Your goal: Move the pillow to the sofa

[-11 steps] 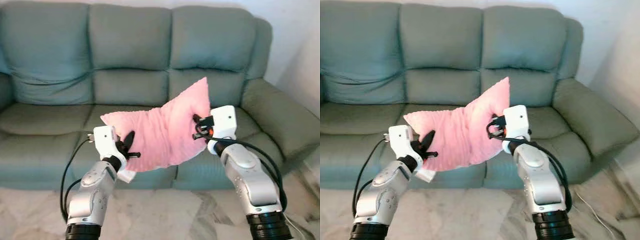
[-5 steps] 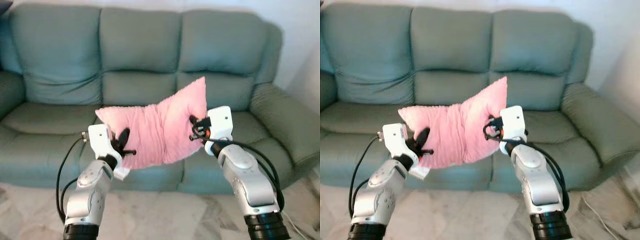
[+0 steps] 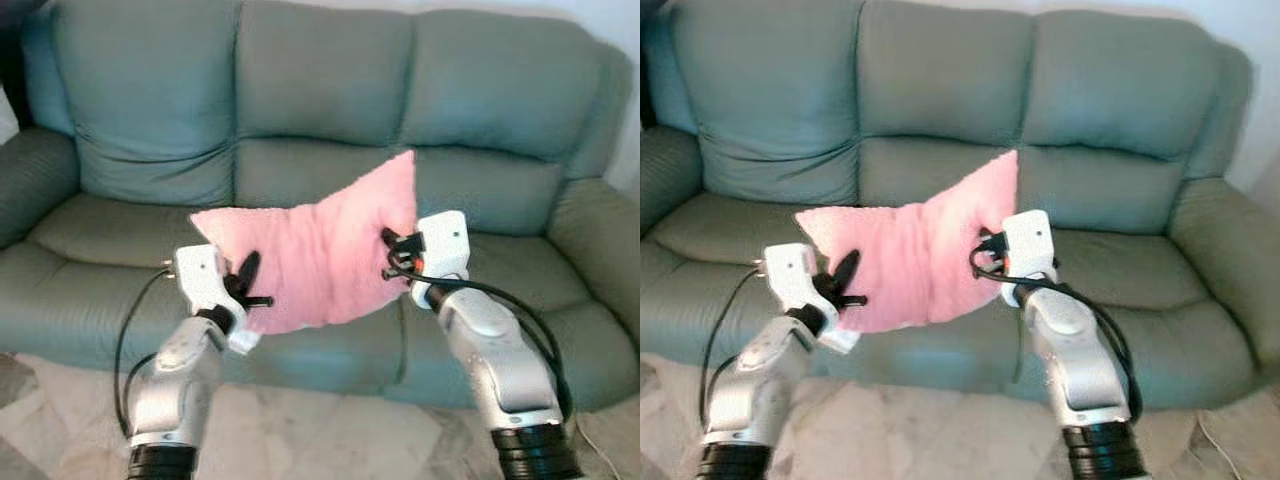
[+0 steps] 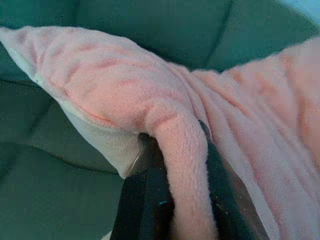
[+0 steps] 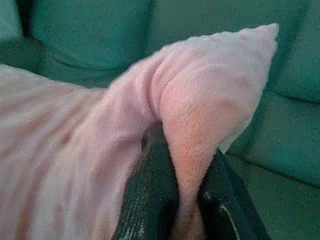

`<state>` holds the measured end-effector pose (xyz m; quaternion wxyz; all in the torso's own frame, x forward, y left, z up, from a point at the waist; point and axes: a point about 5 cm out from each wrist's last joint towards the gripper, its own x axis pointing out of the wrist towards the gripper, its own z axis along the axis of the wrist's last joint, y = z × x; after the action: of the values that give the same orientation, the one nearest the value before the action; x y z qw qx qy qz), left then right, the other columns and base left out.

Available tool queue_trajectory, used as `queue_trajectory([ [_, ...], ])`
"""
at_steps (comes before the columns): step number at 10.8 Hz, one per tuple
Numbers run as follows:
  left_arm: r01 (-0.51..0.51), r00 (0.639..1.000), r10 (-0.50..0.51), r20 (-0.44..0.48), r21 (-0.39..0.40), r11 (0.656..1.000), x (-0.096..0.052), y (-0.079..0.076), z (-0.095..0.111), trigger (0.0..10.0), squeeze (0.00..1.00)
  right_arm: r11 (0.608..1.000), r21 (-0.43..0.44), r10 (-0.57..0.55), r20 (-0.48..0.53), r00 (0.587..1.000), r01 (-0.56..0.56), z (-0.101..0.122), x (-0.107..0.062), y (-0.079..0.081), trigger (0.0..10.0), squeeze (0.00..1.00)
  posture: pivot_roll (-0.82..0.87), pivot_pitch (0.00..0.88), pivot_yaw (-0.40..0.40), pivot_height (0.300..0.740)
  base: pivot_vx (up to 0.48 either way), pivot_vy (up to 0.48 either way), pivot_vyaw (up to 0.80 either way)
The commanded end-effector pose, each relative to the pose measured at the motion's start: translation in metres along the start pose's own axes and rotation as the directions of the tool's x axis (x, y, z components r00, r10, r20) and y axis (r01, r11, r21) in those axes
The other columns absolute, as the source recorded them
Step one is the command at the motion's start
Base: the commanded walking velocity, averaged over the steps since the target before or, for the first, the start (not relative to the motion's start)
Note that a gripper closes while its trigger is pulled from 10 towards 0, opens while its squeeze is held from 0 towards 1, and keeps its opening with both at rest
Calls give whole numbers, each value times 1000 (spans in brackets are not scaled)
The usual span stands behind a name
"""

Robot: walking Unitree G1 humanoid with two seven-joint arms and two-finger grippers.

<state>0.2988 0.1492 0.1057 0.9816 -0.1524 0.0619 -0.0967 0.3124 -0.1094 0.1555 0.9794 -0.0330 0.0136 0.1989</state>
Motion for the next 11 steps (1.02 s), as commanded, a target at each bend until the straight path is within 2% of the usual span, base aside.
queue_trajectory([
  [1,50,999,-50,21,3,999,6,-15,4,10000,0,1000,-14,-19,17,1000,19,4,-3,-7,10000,0,-164,0,-37,740,394,274,0],
  [4,65,998,-65,14,10,998,7,-18,3,10000,0,1000,-12,-19,18,1000,19,3,-2,-6,10000,0,-162,0,-36,740,363,182,0],
  [6,91,996,-92,11,20,996,7,-22,2,10000,0,1000,-10,-17,17,1000,17,3,-2,-5,10000,0,-159,0,-36,740,0,0,0],
  [8,74,997,-74,-9,25,997,7,-21,-1,10000,0,1000,-10,-17,17,1000,17,3,-2,-5,10000,0,-159,0,-37,740,0,0,0],
  [11,103,995,-103,9,13,995,7,-24,1,10000,0,1000,-12,-17,16,1000,17,3,-2,-5,10000,0,-160,0,-40,740,0,0,0],
])
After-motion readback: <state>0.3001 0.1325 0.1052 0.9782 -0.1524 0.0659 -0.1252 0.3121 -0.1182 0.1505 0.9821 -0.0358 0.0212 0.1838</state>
